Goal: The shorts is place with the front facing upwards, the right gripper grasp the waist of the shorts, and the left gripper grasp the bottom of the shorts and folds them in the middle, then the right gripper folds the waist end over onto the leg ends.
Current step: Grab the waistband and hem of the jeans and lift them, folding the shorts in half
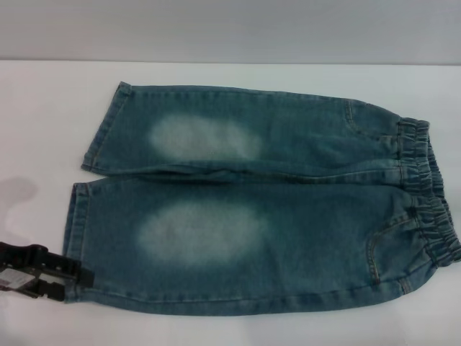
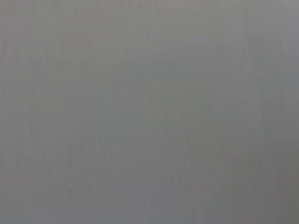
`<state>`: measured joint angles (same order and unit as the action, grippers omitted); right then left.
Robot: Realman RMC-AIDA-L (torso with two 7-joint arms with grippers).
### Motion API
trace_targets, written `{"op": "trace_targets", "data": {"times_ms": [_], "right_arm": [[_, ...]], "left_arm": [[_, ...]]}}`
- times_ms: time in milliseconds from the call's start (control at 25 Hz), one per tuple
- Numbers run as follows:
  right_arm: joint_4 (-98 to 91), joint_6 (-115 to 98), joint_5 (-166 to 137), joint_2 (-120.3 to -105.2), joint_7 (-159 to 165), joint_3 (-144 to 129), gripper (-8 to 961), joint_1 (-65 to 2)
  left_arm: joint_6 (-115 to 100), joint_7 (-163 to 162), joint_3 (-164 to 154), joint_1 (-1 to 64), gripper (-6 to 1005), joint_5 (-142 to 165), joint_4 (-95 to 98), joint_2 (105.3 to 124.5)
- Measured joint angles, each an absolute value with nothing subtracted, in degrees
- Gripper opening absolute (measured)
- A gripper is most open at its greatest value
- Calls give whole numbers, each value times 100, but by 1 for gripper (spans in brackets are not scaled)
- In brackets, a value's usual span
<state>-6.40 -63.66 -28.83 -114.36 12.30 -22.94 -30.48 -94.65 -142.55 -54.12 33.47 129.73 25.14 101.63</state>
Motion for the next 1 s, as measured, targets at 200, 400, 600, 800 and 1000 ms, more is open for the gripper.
{"op": "trace_targets", "data": {"times_ms": [200,400,600,800,1000], "right_arm": [[-639,-6362,-2883,-11433,1230,-2294,491,-3050],[-641,-6351,-2883,-11433,1230,-2277,491,-3050],[-642,-6346,-2883,-11428,1230,-2263,491,-3050],[-640,-6335,-2883,-11414,1230,-2259,491,-3066],[-635,-6326,-2883,-11405,1230,-2264,491,-3078]], "left_arm": [[-9465,-14228,-5381,3454,785,12973,2513,10184],[-9469,-14222,-5379,3511,784,12969,2514,10198],[-9496,-14223,-5347,3534,784,12937,2514,10195],[-9549,-14219,-5281,3558,783,12924,2514,10180],[-9618,-14212,-5209,3560,776,12917,2517,10161]]}}
